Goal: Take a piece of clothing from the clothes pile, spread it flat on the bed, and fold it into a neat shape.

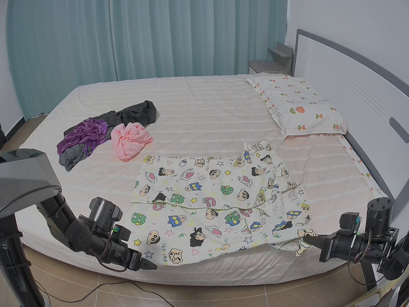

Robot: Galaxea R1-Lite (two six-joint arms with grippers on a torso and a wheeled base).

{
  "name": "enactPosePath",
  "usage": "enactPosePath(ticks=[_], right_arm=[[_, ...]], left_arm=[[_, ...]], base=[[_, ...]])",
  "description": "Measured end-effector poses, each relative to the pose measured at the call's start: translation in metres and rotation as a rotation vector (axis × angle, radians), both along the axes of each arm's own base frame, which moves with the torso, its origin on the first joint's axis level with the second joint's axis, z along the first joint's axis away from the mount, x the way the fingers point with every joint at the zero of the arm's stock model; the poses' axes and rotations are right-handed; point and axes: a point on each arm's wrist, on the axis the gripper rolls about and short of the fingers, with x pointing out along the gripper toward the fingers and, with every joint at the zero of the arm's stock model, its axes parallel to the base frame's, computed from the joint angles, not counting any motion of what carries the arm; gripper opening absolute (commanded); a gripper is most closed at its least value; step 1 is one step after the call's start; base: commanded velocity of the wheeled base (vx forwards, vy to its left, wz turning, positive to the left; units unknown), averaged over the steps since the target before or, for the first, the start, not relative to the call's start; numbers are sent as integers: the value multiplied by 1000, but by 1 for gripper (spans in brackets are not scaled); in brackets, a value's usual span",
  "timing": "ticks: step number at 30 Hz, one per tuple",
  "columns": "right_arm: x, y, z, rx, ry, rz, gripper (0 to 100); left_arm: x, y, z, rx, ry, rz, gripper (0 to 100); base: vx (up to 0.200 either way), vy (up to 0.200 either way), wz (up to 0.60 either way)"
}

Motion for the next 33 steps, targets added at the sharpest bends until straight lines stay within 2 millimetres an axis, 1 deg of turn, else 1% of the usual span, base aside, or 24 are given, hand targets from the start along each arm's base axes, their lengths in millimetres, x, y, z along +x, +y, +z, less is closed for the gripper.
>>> enactPosePath(ticks=[6, 12, 17, 19, 28, 31, 33], right_arm=[[-1, 0, 7, 49, -24, -4, 0], [0, 0, 14, 66, -58, -3, 0], [2, 2, 19, 94, -74, -7, 0], [2, 3, 21, 108, -77, -10, 0], [3, 6, 30, 150, -102, -3, 0], [4, 9, 33, 165, -107, 2, 0], [5, 10, 35, 180, -110, 2, 0]], left_arm=[[-8, -8, -9, 41, -42, -131, 100], [-17, -13, -14, 69, -29, -172, 100], [-21, -20, -16, 140, -54, -200, 100], [-20, -23, -16, 145, -78, -207, 100], [-17, -38, -19, 167, -314, -198, 100], [-22, -42, -23, 159, -365, -211, 100], [-29, -43, -27, 169, -363, -239, 100]], base=[[0, 0, 0], [0, 0, 0], [0, 0, 0], [0, 0, 0], [0, 0, 0], [0, 0, 0], [0, 0, 0]])
